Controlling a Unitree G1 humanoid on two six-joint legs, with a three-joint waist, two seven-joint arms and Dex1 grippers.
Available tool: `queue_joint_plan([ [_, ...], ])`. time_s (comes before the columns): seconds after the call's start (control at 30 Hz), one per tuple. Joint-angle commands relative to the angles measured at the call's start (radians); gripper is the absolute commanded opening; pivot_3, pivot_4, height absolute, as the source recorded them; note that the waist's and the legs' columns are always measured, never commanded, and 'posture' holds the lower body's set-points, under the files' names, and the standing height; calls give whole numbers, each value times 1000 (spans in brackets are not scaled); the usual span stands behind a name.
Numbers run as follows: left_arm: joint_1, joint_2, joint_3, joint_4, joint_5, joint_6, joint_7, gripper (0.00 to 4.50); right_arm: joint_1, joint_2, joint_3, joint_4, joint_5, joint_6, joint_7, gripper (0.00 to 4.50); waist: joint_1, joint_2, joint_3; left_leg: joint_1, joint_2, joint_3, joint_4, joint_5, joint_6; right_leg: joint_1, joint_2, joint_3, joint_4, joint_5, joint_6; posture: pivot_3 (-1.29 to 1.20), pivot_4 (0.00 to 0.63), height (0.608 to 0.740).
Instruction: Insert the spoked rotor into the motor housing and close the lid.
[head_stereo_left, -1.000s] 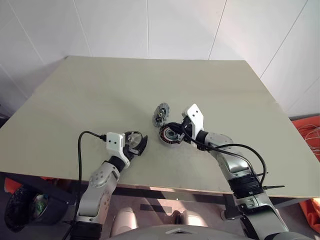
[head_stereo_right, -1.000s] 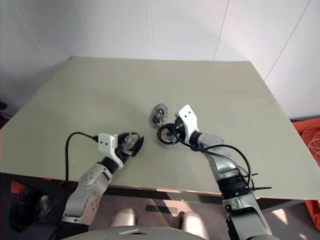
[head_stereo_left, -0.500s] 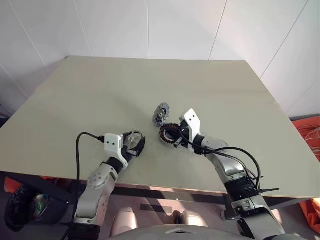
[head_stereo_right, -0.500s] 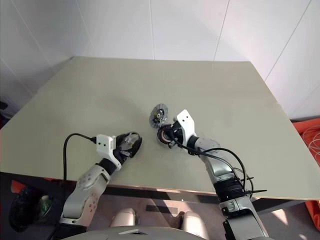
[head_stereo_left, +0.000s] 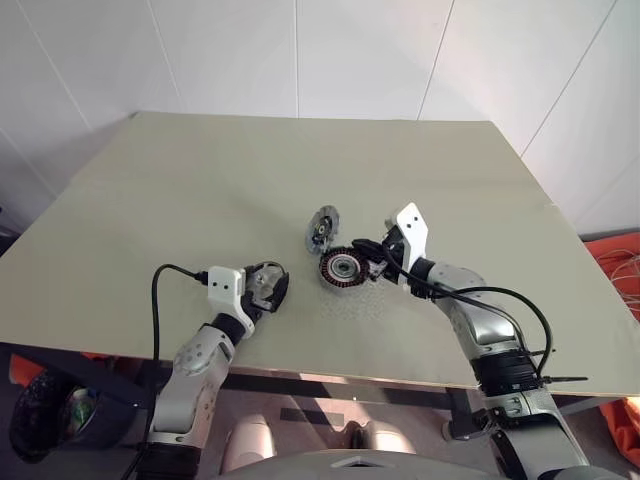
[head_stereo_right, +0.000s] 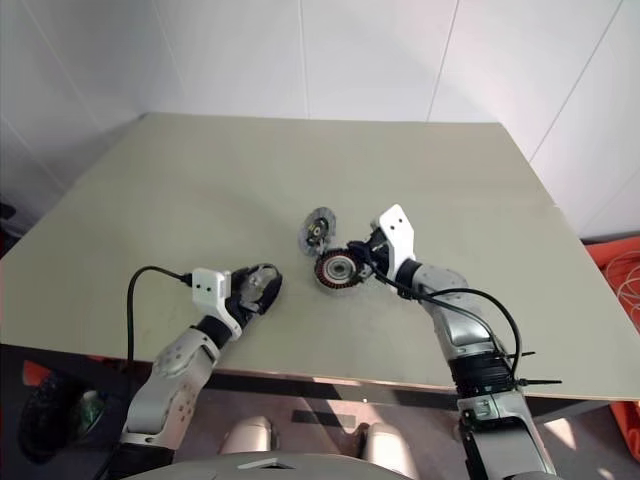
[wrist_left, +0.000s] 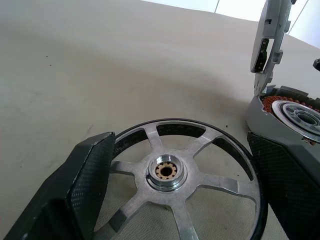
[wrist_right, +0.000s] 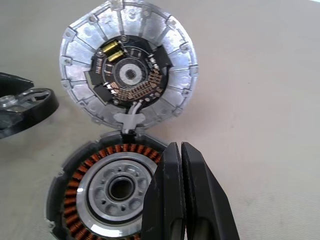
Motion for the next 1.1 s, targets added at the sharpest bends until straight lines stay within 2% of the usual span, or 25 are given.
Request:
queue_joint_plan([
  [0.03,-6,-2,1,-2,3,-12,-4,4500,-42,-29,-49,72,-23,-53,-36,60,0,0,0,0,0,0,0,0,0,0,0,0,0,0,0,0,0,740],
  [0.17,-5,-2,0,1,3,-16,-6,4500,-53,-52,-49,171,-56,-94,-49,60,0,0,0,0,0,0,1,0,0,0,0,0,0,0,0,0,0,740],
  [0.27,-5,-2,-2,1,4,-18,-6,4500,-38,-47,-37,169,-53,-94,-37,60,0,1,0,0,0,0,1,0,0,0,0,0,0,0,0,0,0,740],
  [0.5,0,-3,-2,1,11,-21,1,4500,38,-11,3,-9,-4,8,3,60,0,1,0,0,0,0,1,0,0,0,0,0,0,0,0,0,0,740],
  [0.7,6,-5,0,-8,15,-26,9,4500,107,-91,62,-197,31,134,116,60,-3,1,0,0,0,0,0,0,1,1,0,0,0,0,0,0,0,740],
  [0.8,9,-3,4,-13,18,-27,11,4500,100,-107,61,-216,35,157,131,60,-1,1,0,0,1,0,0,0,0,1,1,0,0,-3,6,0,0,740],
  [1.1,16,-1,65,-18,-23,13,38,4500,69,-95,60,-161,-25,119,84,60,-2,1,0,0,1,0,0,0,0,1,1,0,1,-1,2,0,0,740],
])
